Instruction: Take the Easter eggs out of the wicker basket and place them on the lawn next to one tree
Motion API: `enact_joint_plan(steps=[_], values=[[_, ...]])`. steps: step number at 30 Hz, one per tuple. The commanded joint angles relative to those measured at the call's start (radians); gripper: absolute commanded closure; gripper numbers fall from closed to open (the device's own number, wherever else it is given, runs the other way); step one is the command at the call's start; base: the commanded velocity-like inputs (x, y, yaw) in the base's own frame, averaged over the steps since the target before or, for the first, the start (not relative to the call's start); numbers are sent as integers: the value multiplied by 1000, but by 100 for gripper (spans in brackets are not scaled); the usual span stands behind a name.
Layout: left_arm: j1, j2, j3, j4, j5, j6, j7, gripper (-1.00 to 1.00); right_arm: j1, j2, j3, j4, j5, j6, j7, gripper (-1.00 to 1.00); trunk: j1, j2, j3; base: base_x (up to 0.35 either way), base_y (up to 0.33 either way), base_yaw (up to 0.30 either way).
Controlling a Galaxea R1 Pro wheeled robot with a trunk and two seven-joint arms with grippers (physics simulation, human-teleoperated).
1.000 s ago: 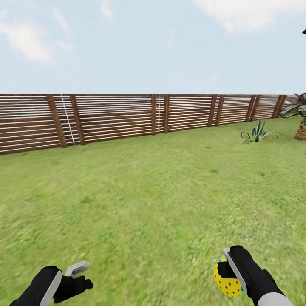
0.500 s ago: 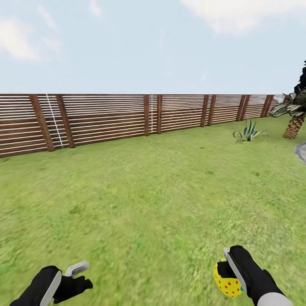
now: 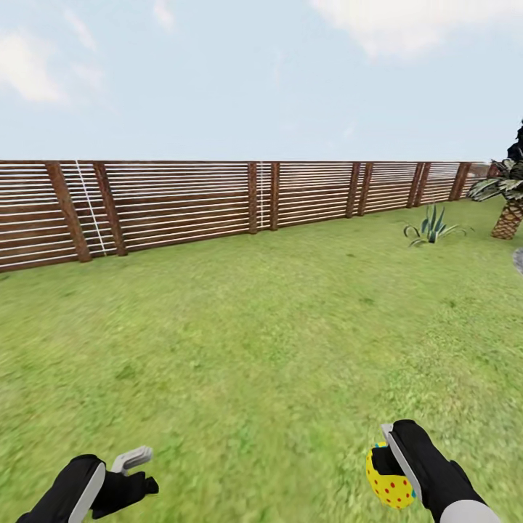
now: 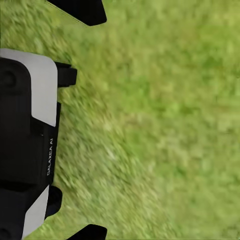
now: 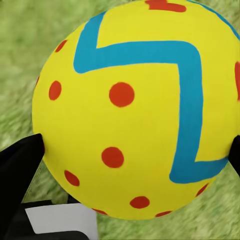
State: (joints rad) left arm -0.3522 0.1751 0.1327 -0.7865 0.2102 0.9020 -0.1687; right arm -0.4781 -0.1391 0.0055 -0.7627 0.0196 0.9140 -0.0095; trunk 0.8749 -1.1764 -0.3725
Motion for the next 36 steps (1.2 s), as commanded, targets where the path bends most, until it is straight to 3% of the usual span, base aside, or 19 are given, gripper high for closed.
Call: enact_joint_plan(steps=[1,36], values=[[-1,0,2,0,-2,5,-5,-100,-1,0,1,-1,2,5,-1,100,1,-1,-1,337,131,0],[-1,1,2,-1,-2,6,-6,-100,-1,1,1,-1,0,5,-1,100,1,-1,-1,337,135,0]])
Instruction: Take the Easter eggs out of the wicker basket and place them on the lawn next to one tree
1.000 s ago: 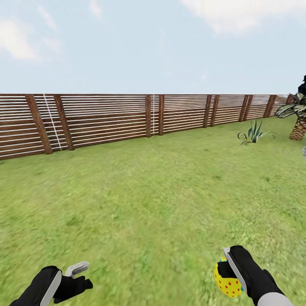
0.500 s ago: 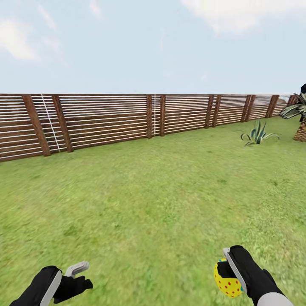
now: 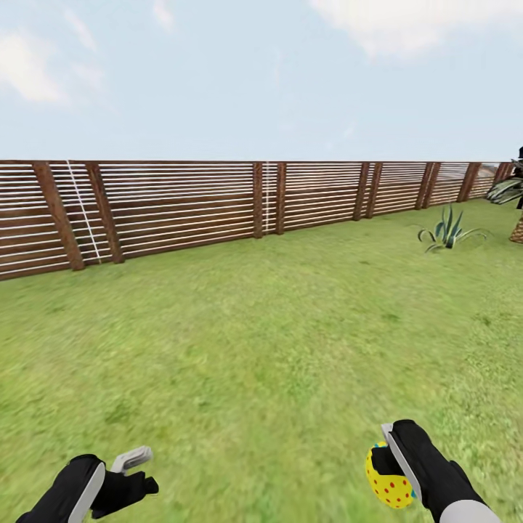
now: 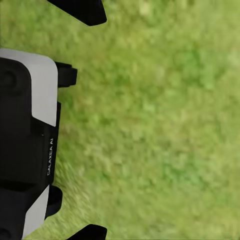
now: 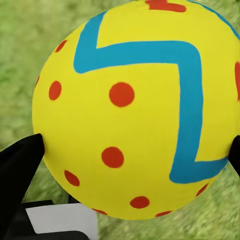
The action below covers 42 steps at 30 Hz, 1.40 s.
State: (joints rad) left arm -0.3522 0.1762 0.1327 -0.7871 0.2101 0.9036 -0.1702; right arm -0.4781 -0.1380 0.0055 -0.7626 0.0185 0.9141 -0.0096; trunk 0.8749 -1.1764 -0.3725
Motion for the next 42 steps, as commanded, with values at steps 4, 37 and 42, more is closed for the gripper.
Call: enact_joint_plan(steps=[4,37,42], values=[[-1,0,2,-1,-2,5,-5,-100,-1,0,1,-1,1,4,-1,100,1,-1,-1,336,153,0],[-1,-1,2,-1,-2,5,-5,-100,-1,17,-1,-1,12,5,-1,100,1,-1,-1,336,147,0],[-1,-1,2,-1,-2,5,-5,-100,-1,16,-1,-1,12,5,-1,100,1,-1,-1,336,130,0]])
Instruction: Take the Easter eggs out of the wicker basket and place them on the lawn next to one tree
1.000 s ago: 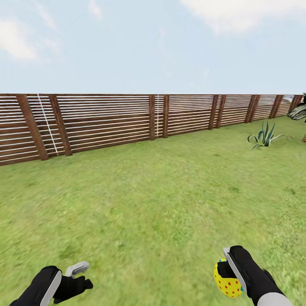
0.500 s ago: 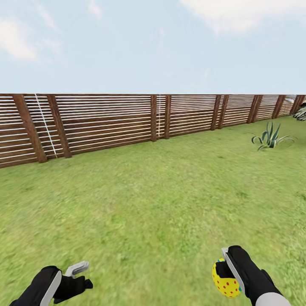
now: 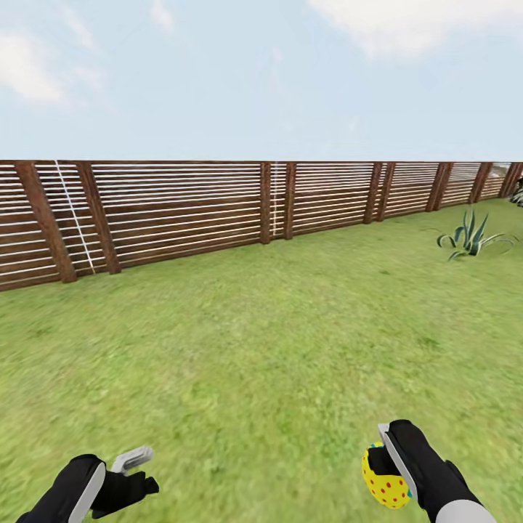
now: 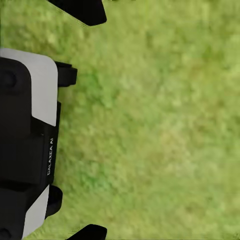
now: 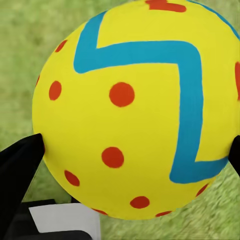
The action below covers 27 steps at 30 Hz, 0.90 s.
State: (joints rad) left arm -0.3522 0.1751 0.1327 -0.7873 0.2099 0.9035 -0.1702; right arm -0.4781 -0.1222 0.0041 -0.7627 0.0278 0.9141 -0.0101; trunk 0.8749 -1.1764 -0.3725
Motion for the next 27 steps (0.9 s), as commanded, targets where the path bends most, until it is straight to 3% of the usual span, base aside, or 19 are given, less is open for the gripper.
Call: enact_joint_plan(steps=[1,9,27], values=[[-1,0,2,0,-1,5,-5,-100,-1,0,0,-1,2,5,-1,100,1,-1,-1,336,123,-65],[-1,-3,2,0,-2,3,-5,-100,-1,0,-1,-1,-3,8,1,100,1,-1,-1,286,50,-264],[-1,-4,2,-1,-1,3,-5,-100,-1,-1,-1,-1,-4,8,1,100,1,-1,-1,9,0,-288]])
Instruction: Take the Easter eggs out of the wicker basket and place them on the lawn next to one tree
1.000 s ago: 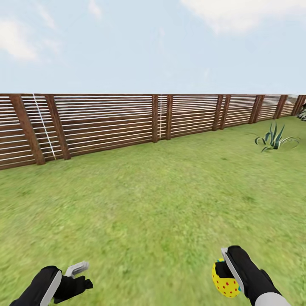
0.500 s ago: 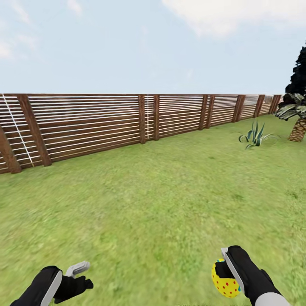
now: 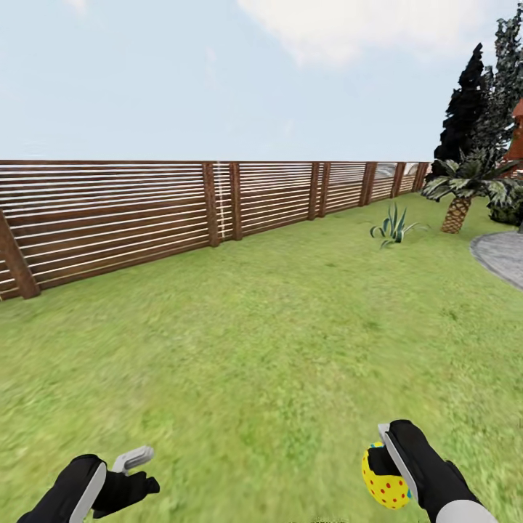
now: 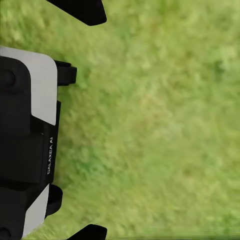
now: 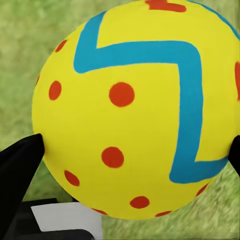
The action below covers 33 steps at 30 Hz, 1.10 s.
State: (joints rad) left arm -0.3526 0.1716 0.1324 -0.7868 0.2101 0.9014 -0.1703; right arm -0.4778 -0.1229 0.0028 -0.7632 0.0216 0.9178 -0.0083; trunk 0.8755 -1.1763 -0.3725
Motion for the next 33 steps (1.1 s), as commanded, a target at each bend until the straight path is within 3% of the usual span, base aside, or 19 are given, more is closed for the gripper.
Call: enact_joint_plan(steps=[1,33], values=[[0,0,3,-1,-1,5,-5,-100,-1,0,0,-1,2,4,-1,100,0,-1,-1,0,0,-288],[0,-1,3,-1,0,5,-5,-100,-1,0,0,-1,1,4,-1,100,0,-1,-1,0,0,-288]])
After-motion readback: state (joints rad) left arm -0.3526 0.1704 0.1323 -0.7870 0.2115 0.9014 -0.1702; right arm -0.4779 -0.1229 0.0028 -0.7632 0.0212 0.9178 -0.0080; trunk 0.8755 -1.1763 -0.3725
